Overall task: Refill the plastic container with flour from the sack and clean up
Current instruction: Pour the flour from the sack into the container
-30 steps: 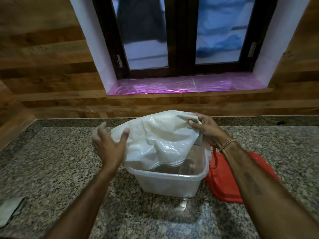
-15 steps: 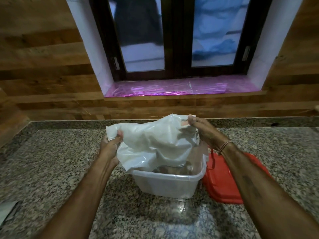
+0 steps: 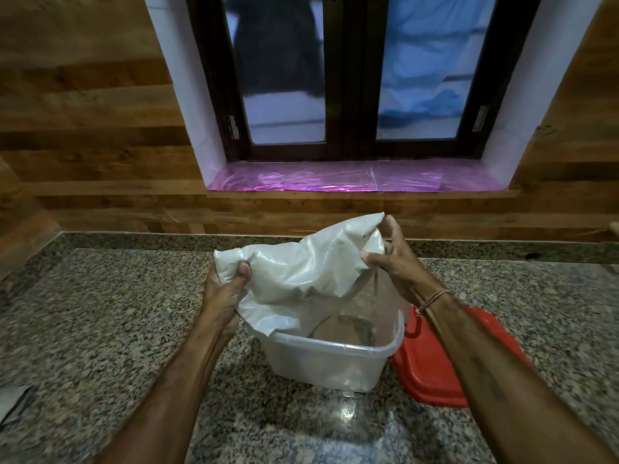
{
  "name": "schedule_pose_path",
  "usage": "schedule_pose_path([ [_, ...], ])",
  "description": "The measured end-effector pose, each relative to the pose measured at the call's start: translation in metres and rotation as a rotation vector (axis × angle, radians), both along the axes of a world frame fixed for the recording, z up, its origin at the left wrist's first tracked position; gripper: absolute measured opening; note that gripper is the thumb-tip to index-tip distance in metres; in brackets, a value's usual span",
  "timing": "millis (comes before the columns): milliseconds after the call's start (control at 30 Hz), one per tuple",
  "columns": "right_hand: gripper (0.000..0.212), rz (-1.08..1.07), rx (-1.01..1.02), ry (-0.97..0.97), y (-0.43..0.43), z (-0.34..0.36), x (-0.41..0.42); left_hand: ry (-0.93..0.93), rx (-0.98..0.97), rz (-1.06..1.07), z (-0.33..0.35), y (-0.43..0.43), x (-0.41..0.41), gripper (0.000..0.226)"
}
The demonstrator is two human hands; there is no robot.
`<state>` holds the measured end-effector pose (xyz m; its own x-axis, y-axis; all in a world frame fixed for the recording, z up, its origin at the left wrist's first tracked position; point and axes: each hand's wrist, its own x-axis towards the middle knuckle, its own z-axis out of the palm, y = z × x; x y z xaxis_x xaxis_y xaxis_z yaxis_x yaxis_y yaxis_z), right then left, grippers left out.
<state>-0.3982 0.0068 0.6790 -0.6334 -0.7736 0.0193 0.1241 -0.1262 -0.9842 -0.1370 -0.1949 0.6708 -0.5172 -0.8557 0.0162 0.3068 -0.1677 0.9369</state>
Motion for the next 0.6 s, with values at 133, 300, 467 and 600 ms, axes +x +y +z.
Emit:
schedule_pose_path([
  [133,0.077,0.024,-0.090,-0.019,0.002,0.001,-0.003,-0.056,-0.138,0.095,0.010,0.006,-0.013,0.023],
  [300,0.089,0.013,-0.102,-0.059,0.004,-0.001,-0.011,-0.287,-0.413,0.121,-0.002,0.022,-0.013,0.024],
  [467,0.100,0.072,-0.063,-0.050,0.007,0.000,-0.010,-0.461,-0.586,0.046,-0.020,0.028,-0.004,0.037],
  [600,0.093,0.132,-0.071,-0.008,0.007,-0.005,-0.009,-0.487,-0.620,0.140,-0.023,0.035,0.001,0.026],
])
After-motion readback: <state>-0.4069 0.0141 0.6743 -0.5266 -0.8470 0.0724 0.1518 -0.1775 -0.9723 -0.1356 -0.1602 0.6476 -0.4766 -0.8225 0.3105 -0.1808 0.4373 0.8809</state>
